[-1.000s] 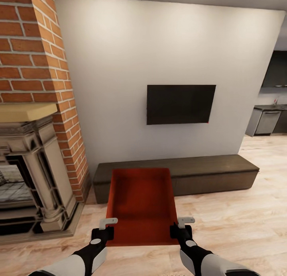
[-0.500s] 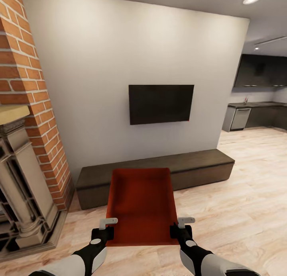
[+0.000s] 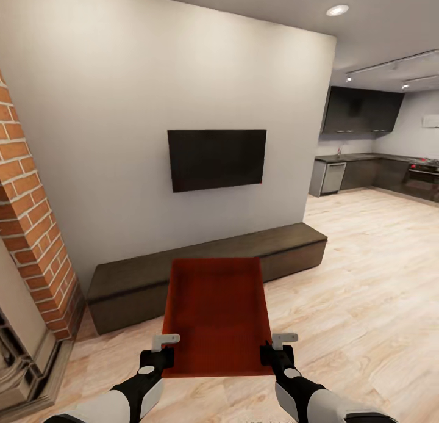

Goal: Move the two storage containers from the living room to the garage. In the garage, place one container on the floor and stack the other container on top of it (either order is fine).

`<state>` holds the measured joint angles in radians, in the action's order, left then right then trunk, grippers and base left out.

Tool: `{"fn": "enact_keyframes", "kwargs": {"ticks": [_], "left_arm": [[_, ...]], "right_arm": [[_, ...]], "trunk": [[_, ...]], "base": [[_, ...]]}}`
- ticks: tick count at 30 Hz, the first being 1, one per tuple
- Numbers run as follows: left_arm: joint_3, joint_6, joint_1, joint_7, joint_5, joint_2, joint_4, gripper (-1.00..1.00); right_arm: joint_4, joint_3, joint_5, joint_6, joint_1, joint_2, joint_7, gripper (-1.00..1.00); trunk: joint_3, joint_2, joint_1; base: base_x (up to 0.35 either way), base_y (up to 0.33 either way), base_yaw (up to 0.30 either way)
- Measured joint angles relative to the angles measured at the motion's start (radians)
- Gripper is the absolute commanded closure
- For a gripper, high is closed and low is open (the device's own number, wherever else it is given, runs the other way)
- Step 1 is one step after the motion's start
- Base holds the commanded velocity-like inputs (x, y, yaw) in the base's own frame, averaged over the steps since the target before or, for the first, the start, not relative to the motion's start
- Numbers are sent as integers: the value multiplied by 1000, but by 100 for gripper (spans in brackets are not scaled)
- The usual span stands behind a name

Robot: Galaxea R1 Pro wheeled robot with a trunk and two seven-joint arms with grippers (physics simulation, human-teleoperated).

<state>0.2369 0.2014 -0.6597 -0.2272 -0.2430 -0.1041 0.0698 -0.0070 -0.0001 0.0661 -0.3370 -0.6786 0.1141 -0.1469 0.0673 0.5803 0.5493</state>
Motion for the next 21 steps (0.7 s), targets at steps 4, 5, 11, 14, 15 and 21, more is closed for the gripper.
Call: {"fn": "enact_keyframes", "kwargs": {"ticks": [4,5,11,14,15,21], "left_arm": [[0,0,0,0,0,0,0,100],[0,0,0,0,0,0,0,100],[0,0,0,0,0,0,0,100],[0,0,0,1,0,0,0,100],[0,0,0,0,0,0,0,100],[0,0,0,1,0,0,0,100]], "right_arm": [[0,0,0,0,0,0,0,100],[0,0,0,0,0,0,0,100],[0,0,0,0,0,0,0,100],[0,0,0,0,0,0,0,100],[0,0,0,0,0,0,0,100],[0,1,-1,0,0,0,0,100]], "trunk": [[0,0,0],[0,0,0],[0,0,0],[0,0,0],[0,0,0],[0,0,0]], "base": [[0,0,-279],[0,0,-279],[0,0,-279],[0,0,-279],[0,0,-279],[0,0,-279]]}}
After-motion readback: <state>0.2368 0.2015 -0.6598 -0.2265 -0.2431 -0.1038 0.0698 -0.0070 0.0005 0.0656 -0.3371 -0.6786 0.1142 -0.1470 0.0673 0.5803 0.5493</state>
